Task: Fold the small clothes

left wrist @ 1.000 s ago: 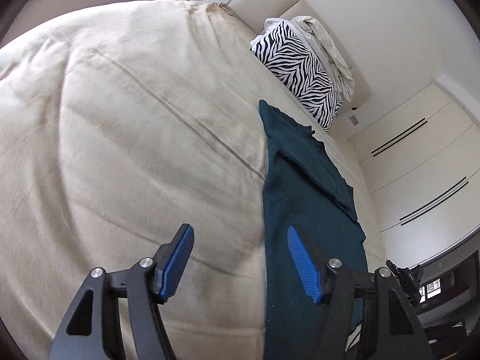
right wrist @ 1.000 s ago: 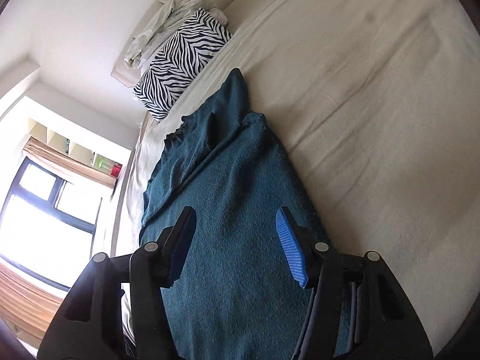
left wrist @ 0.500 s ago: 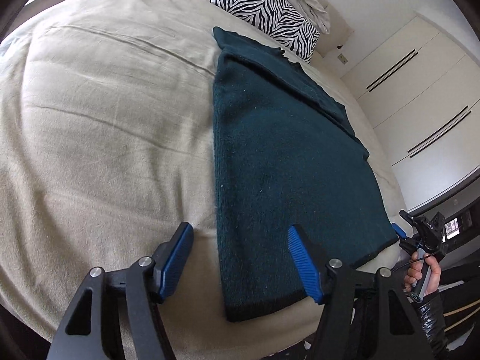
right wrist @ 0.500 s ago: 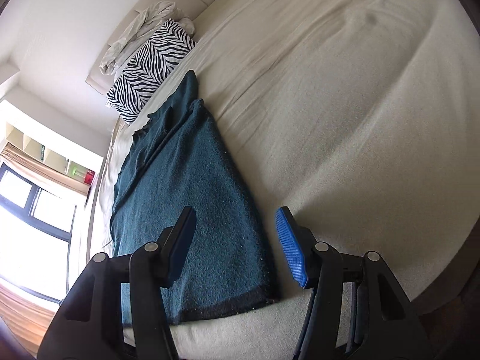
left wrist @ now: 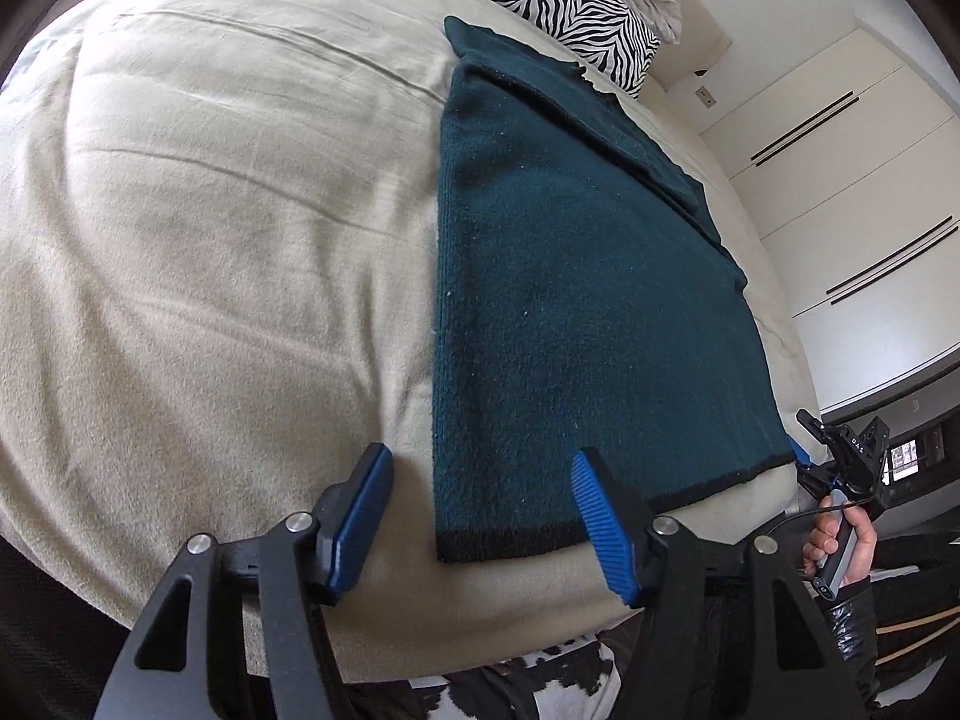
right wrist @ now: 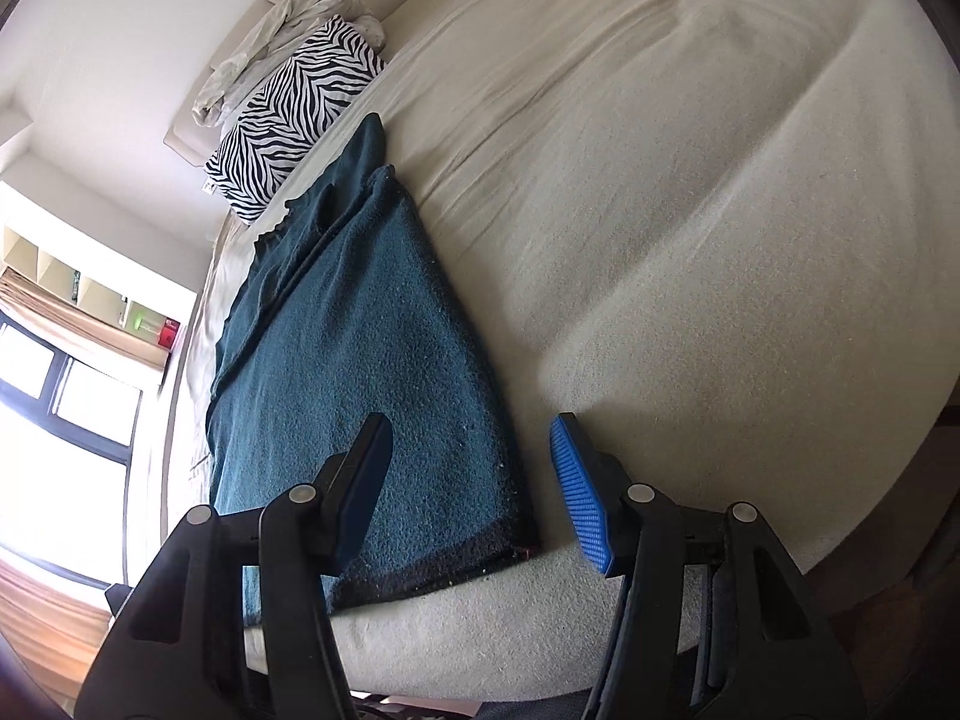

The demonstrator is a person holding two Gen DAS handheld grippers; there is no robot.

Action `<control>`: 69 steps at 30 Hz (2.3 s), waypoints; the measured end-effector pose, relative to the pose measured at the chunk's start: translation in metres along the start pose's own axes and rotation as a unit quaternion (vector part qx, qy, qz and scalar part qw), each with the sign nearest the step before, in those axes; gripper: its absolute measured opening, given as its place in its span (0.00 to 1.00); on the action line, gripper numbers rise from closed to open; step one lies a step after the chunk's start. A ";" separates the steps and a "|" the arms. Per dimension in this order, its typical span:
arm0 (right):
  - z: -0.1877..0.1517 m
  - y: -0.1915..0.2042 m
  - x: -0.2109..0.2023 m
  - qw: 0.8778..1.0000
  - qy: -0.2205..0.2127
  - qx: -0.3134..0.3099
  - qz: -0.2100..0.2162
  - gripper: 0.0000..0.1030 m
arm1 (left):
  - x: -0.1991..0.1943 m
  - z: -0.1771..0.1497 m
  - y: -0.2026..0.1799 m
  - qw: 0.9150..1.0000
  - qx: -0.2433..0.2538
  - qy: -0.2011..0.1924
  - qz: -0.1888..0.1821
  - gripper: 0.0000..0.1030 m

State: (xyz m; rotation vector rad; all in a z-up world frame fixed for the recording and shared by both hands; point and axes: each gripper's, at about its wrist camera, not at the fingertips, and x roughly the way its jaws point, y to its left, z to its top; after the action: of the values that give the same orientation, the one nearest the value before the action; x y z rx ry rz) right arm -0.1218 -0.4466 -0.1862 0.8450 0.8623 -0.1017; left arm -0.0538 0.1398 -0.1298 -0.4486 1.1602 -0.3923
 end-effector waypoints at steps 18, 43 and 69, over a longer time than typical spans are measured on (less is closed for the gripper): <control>-0.001 0.002 -0.003 0.999 0.022 -0.006 -0.029 0.52 | 0.003 0.001 0.019 0.997 -0.070 0.014 -0.013 0.42; -0.009 -0.010 0.000 0.998 0.053 -0.011 -0.016 0.09 | 0.000 -0.008 0.024 0.994 -0.090 0.028 -0.050 0.07; 0.060 0.076 -0.024 0.990 -0.014 -0.014 0.138 0.06 | -0.054 0.085 0.005 0.958 -0.154 -0.097 -0.222 0.07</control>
State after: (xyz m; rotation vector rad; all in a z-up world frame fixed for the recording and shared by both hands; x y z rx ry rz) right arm -0.0695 -0.4421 -0.1012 0.9266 0.7112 0.1392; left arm 0.0072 0.1832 -0.0623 -1.0090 0.9251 -0.5437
